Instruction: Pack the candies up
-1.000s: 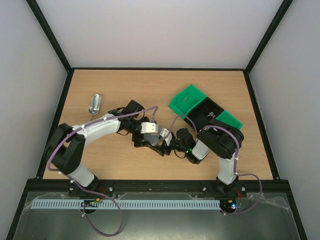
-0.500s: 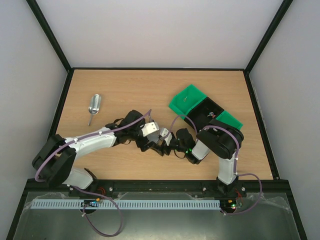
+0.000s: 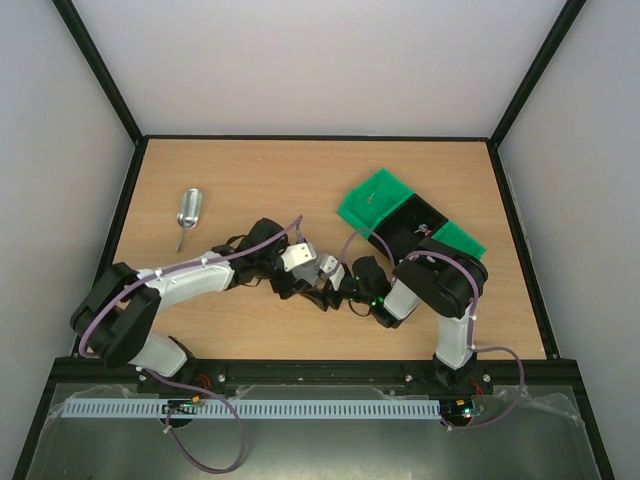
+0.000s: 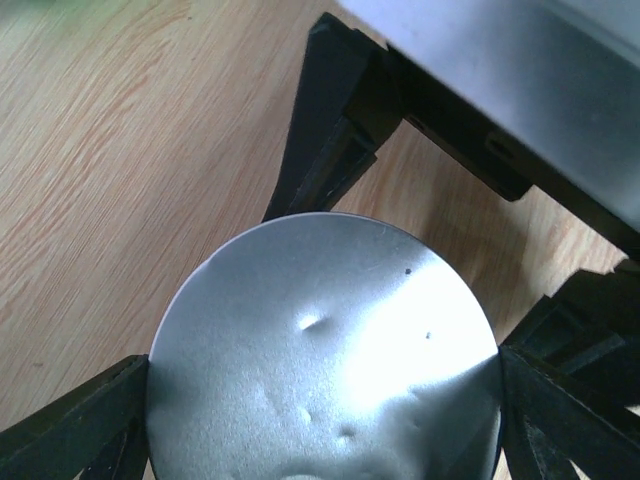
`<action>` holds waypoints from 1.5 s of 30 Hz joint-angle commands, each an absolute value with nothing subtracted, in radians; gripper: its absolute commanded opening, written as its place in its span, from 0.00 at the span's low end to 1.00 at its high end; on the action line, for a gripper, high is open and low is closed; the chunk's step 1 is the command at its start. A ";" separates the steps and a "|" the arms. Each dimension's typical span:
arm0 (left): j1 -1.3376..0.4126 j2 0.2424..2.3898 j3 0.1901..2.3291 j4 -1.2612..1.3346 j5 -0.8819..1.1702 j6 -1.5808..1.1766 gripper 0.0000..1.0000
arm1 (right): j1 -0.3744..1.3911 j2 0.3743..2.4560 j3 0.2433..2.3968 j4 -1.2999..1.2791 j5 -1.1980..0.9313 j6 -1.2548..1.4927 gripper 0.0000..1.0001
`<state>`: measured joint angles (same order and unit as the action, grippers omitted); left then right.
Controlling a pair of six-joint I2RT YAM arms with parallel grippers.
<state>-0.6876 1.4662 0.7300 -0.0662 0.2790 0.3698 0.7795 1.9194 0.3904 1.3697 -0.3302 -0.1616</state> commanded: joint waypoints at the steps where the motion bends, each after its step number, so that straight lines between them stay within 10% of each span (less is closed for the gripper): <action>1: -0.637 1.513 0.772 -0.242 0.447 0.681 0.77 | 0.786 1.915 0.365 1.316 -0.354 -0.225 0.40; 8: -0.599 1.616 0.918 -0.513 0.492 1.148 0.80 | 0.785 1.913 0.362 1.314 -0.361 -0.224 0.39; 17: -0.567 1.493 0.893 -0.335 0.504 0.668 1.00 | 0.786 1.919 0.373 1.315 -0.336 -0.211 0.38; 31: -0.691 1.470 0.748 -0.089 0.216 0.277 0.99 | 0.786 1.926 0.379 1.315 -0.314 -0.200 0.38; 45: -0.681 1.481 0.755 -0.179 0.385 0.533 0.83 | 0.786 1.922 0.372 1.310 -0.344 -0.222 0.38</action>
<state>-0.6933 1.4952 0.7555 -0.1013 0.2817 0.3363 0.7811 1.9148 0.3859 1.3666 -0.3248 -0.1764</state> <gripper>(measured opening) 0.896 0.799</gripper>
